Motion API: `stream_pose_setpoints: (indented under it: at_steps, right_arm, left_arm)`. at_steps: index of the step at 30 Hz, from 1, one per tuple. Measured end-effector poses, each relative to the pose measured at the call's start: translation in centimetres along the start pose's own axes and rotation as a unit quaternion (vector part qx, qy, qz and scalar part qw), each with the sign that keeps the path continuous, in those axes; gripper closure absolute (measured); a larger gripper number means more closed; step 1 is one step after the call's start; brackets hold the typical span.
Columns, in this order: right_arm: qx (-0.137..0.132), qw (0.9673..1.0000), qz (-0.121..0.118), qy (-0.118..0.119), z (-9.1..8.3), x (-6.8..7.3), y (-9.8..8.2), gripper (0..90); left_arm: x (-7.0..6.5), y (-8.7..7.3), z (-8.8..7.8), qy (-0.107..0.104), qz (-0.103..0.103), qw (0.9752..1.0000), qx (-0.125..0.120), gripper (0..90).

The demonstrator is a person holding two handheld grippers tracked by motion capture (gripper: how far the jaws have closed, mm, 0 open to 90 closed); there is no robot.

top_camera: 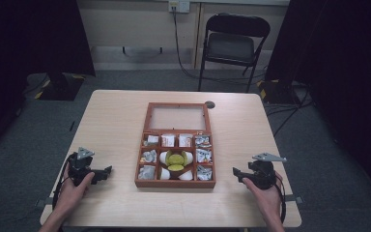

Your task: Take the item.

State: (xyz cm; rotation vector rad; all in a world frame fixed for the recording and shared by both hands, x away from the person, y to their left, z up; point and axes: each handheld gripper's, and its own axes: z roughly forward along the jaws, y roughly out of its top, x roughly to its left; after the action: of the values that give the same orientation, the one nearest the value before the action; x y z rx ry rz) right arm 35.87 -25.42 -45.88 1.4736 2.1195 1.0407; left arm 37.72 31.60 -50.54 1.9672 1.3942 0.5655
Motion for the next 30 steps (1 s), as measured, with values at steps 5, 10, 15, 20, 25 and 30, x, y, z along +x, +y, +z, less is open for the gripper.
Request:
stream_pose_setpoints:
  at_steps: [5,10,15,20,25,30]
  right_arm:
    - [-0.006,0.9999,-0.009,0.009,0.2,0.8,0.7,31.2]
    - [-0.006,0.9997,-0.016,0.019,0.4,1.5,1.2,32.8]
    - [-0.017,0.9991,-0.024,0.03,0.4,2.3,2.2,33.5]
    - [-0.02,0.9982,-0.034,0.045,0.8,3.2,3.3,34.9]
    - [-0.026,0.9968,-0.041,0.064,1.2,4.3,4.1,37.2]
    - [-0.027,0.9948,-0.058,0.08,1.7,5.6,4.8,38.6]
  left_arm:
    - [0.0,0.0,0.0,0.0,0.0,1.0,0.0,0.0]
    - [0.0,0.0,0.0,0.0,0.0,1.0,0.0,0.0]
    - [0.0,0.0,0.0,-0.001,0.003,1.0,0.002,0.0]
    - [0.0,0.0,0.0,-0.001,0.002,1.0,0.002,0.0]
    - [0.0,0.0,0.0,-0.001,0.002,1.0,0.002,0.0]
    - [0.0,0.0,0.0,-0.001,0.002,1.0,0.002,0.0]
